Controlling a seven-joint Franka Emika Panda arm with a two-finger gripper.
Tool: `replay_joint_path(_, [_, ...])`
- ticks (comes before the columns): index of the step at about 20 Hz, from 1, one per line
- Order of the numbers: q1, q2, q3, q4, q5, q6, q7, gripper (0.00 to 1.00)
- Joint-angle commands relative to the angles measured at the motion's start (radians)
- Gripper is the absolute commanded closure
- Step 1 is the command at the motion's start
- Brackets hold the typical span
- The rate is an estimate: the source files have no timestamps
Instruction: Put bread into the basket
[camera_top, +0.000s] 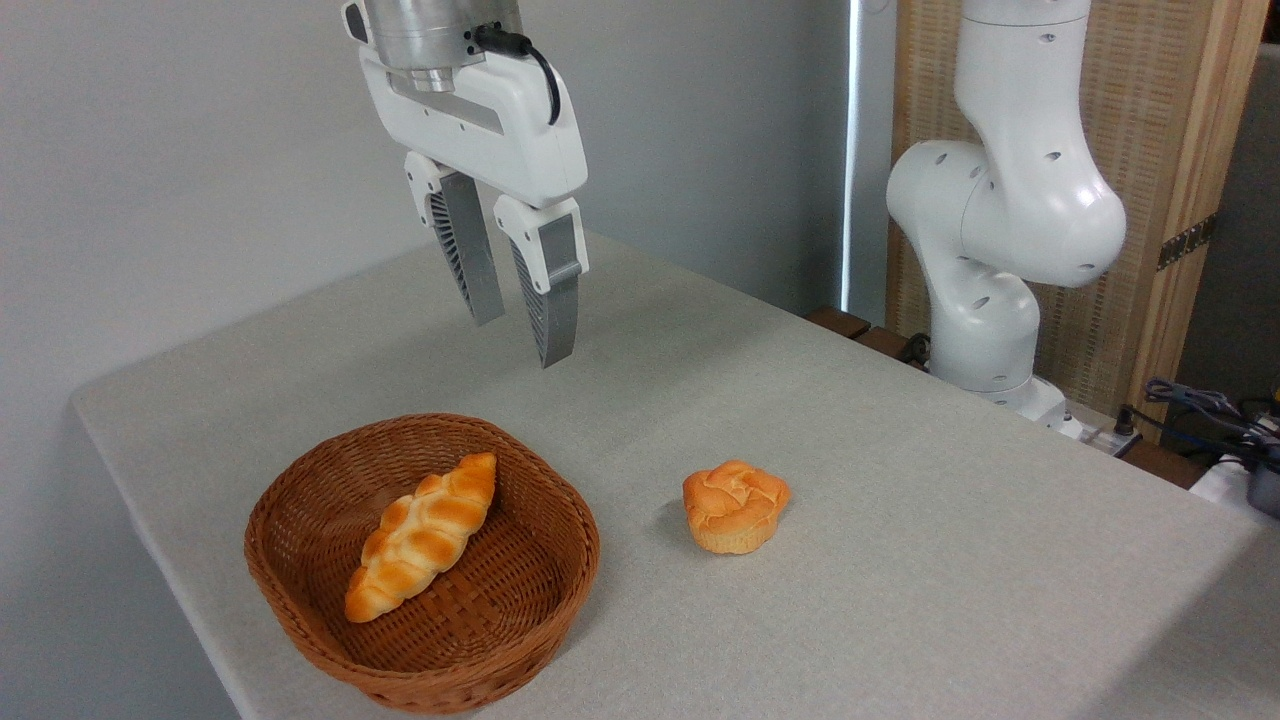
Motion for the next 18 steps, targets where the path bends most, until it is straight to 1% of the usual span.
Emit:
replay_joint_path(1, [-0.005,-0.001,0.009,0.015,0.008,-0.022,-0.015,0.0])
replay_joint_path(15, [-0.003,-0.009,0.009,0.009,0.011,-0.018,-0.009,0.0])
replay_joint_path(18, [0.0,-0.039,0.015,-0.031,0.009,-0.015,-0.006,0.0])
